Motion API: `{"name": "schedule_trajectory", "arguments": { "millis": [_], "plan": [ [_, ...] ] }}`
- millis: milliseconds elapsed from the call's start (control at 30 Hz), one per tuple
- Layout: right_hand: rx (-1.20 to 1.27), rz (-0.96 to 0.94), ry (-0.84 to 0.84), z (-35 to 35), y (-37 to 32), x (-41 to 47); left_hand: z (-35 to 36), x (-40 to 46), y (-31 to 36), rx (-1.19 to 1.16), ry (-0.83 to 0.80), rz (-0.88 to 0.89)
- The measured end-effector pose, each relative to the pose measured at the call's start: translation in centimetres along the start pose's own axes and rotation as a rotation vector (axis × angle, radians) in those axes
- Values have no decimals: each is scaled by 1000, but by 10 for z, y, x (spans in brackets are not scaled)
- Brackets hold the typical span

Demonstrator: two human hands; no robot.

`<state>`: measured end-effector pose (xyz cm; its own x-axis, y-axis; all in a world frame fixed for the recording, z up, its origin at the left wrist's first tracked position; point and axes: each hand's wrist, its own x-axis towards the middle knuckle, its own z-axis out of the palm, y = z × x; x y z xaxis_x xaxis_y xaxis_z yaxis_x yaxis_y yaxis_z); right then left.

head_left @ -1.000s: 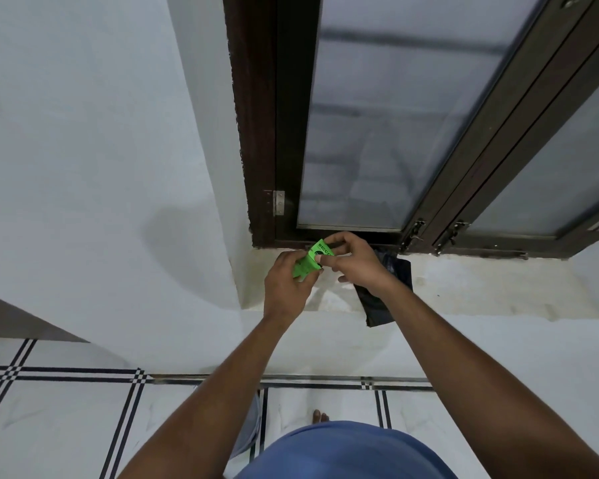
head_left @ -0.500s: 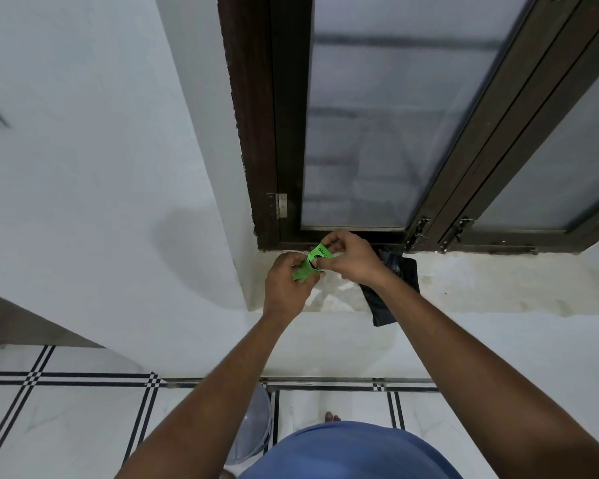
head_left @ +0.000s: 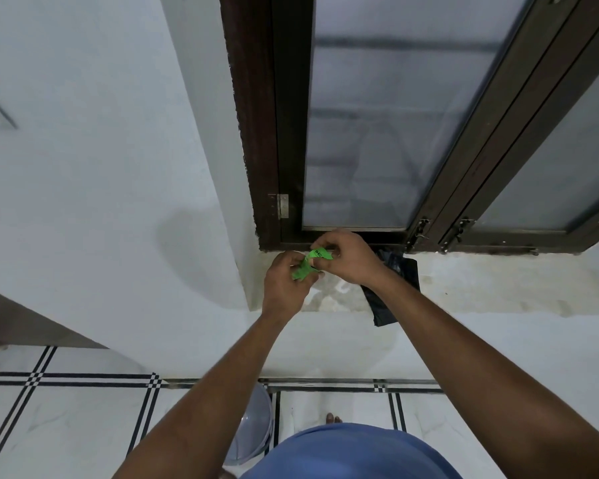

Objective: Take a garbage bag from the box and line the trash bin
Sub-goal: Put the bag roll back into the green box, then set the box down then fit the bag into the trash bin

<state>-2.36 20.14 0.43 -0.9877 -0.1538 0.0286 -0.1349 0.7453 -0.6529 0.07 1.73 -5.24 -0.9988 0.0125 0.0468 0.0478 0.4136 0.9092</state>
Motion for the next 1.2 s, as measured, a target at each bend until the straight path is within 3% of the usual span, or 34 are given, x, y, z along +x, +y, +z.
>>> {"name": "schedule_trajectory", "arguments": {
  "millis": [500,667,733,800,900,1033,1200],
  "plan": [
    [162,103,9,11,5,3,-5,2,6,24,-26,-32],
    [563,326,73,17,4,-7,-11,1,6,19,-1,33],
    [458,344,4,28,16,-21,-13,2,5,-1,26,14],
    [180,324,-101,46,28,-35,-12,2,4,2,52,-49],
    [-43,299,-69,69,39,-38,-5,2,-1,-42,114,-236],
    [-9,230,37,76,37,-26,0,5,-27,-99,134,-540],
    [47,179,30,88,27,-19,-12,-7,-21,-72,62,-594]
  ]
}}
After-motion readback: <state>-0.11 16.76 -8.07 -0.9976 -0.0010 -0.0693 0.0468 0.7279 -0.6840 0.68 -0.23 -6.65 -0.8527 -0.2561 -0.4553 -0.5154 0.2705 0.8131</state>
